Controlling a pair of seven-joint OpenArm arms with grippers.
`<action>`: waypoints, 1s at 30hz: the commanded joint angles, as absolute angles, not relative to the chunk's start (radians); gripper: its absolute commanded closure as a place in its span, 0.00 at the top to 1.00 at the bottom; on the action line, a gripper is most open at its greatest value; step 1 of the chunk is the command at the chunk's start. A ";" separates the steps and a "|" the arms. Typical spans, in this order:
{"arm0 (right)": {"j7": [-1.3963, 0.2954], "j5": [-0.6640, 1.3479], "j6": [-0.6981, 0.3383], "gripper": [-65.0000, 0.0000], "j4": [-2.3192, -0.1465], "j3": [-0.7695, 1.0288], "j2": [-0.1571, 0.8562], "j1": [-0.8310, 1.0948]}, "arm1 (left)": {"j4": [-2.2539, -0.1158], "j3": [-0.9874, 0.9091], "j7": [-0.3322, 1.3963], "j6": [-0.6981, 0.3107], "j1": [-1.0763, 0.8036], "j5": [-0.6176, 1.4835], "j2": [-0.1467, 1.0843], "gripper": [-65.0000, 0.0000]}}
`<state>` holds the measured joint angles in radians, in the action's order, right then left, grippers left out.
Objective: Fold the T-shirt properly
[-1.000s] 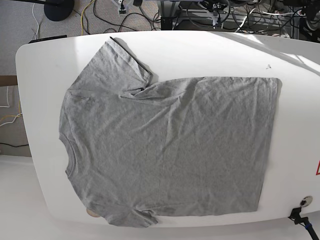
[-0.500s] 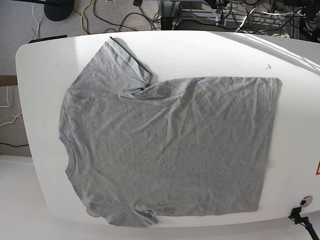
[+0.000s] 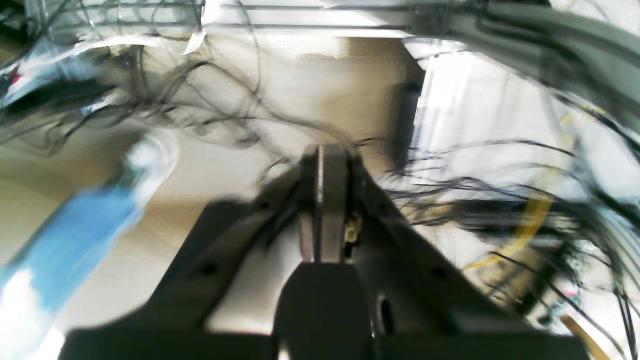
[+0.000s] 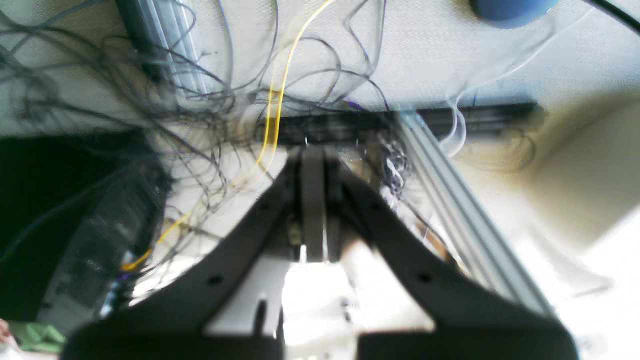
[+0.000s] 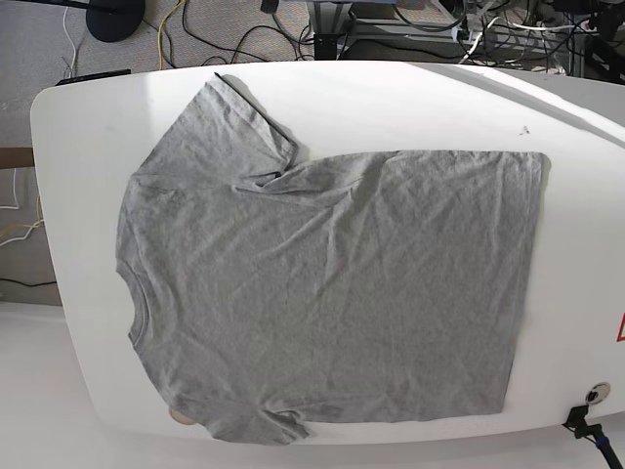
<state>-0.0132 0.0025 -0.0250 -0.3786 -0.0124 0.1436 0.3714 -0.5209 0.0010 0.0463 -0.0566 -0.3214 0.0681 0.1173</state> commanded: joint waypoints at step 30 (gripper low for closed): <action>0.140 0.005 -0.054 0.00 -0.613 -0.012 0.122 0.552 | -0.711 0.002 -0.125 -0.065 -0.498 0.077 0.127 0.00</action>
